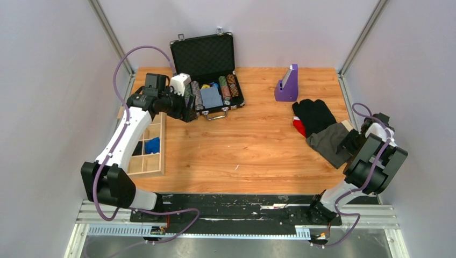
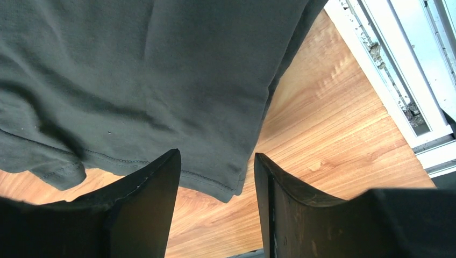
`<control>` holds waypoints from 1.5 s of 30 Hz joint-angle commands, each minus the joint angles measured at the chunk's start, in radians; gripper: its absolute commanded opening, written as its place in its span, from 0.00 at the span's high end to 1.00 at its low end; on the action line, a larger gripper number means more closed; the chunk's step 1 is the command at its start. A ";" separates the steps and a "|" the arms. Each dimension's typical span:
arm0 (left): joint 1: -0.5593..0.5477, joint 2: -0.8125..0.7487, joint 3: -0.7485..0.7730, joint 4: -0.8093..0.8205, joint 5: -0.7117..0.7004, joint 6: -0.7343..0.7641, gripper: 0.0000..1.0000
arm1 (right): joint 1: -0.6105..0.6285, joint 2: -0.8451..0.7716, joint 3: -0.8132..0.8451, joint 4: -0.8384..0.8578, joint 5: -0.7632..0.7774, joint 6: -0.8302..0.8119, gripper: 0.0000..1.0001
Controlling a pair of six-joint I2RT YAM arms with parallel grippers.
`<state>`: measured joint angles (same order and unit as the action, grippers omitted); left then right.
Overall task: Roll the underwear
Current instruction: Pick up the underwear from the center of the board.
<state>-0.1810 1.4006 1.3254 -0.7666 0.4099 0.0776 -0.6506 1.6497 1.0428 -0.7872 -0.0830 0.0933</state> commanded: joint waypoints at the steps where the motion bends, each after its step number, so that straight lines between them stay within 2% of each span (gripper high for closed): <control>1: -0.003 0.004 0.040 0.009 0.007 0.017 0.05 | 0.002 -0.024 -0.014 0.017 0.001 0.030 0.46; 12: -0.003 0.000 0.036 0.006 0.006 0.020 0.05 | -0.006 0.002 -0.010 0.031 0.029 0.041 0.51; 20: -0.003 -0.001 0.033 0.005 0.007 0.020 0.05 | -0.020 0.025 0.000 0.038 0.032 0.046 0.62; 24: -0.003 -0.003 0.033 0.001 0.005 0.024 0.05 | -0.031 0.027 0.005 0.039 0.034 0.051 0.70; 25: -0.003 -0.003 0.032 0.001 0.006 0.023 0.04 | -0.034 0.027 0.005 0.037 0.034 0.050 0.76; 27: -0.003 -0.002 0.032 0.001 0.010 0.021 0.05 | -0.037 0.010 0.016 0.033 0.037 0.045 0.96; 28: -0.003 -0.002 0.033 0.002 0.014 0.021 0.05 | -0.037 -0.003 0.027 0.024 0.049 0.043 1.00; 33: -0.005 0.000 0.033 0.014 0.015 0.014 0.05 | -0.023 -0.112 0.133 -0.081 -0.001 0.055 1.00; 37: -0.012 0.001 0.027 0.032 0.007 0.014 0.06 | 0.090 -0.247 0.208 -0.128 -0.055 0.072 1.00; 45: -0.015 0.004 0.059 0.045 -0.014 0.018 0.05 | 0.554 -0.439 0.312 -0.049 -0.116 0.098 1.00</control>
<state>-0.1913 1.4067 1.3293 -0.7586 0.4076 0.0780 -0.2497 1.2732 1.3109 -0.8650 -0.1314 0.1570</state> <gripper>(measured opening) 0.943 0.010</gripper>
